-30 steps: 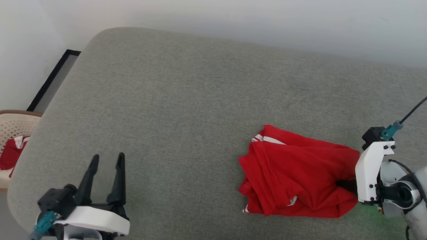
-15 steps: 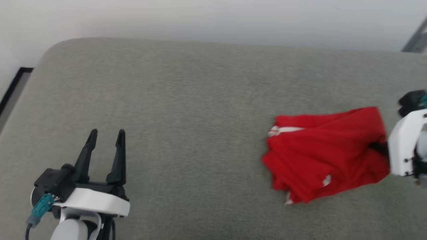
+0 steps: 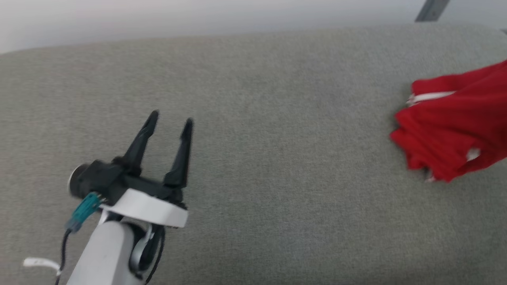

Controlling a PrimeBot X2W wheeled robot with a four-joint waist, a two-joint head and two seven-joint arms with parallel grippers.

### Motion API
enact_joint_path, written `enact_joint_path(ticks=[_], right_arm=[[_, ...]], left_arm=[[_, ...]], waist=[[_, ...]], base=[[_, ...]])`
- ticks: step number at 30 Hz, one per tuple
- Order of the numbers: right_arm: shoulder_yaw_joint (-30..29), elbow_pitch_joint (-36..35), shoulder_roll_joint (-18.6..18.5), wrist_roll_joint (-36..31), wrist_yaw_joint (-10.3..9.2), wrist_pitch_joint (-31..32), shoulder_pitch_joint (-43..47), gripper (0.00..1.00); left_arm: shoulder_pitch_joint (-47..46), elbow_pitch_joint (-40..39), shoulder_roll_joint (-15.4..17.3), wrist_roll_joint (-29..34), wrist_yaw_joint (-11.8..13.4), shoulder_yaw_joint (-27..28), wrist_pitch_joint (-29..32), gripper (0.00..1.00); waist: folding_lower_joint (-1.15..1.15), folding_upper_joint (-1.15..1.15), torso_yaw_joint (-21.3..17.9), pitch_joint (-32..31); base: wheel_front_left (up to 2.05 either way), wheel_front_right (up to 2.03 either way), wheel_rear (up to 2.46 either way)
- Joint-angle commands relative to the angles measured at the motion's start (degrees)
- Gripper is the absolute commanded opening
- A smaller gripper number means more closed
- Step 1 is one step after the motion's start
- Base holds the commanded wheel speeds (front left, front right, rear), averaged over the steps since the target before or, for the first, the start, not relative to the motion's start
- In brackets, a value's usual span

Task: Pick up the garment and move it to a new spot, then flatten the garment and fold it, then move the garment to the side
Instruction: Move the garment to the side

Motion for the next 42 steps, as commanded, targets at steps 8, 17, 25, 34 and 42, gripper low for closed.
enact_joint_path(ticks=[8,17,25,34,42], right_arm=[[-1.3,8.9,-0.3,-7.8,-0.04,-8.9,-6.4,0.0],[-4.1,22.8,1.8,-17.1,-0.04,-18.4,-11.9,0.0],[-9.7,33.4,4.6,-25.0,-0.04,-24.6,-16.2,1.0],[-13.0,37.8,7.0,-27.4,-0.04,-30.5,-19.7,1.0],[-12.3,36.5,12.6,-23.7,-0.04,-37.6,-17.9,1.0]], left_arm=[[-8.3,1.5,0.9,-1.2,-0.1,-8.0,-0.2,1.0],[-14.8,3.0,0.4,-2.8,-0.1,-14.2,-0.2,1.0],[-16.0,3.4,0.7,-3.4,-0.1,-14.9,-0.2,1.0],[-13.4,2.6,1.9,-5.2,-0.1,-11.4,-0.2,1.0],[-9.9,2.7,2.5,-6.2,-0.1,-6.8,-0.2,1.0]], waist=[[0.0,-0.01,-3.2,5.3],[0.0,-0.01,-1.5,9.1],[0.0,-0.01,0.0,10.1],[0.0,-0.01,-0.2,8.5],[0.0,-0.01,-1.2,5.1]], base=[[0.0,0.0,0.0],[0.0,0.0,0.0],[0.0,0.0,0.0],[0.0,0.0,0.0],[0.0,0.0,0.0]])
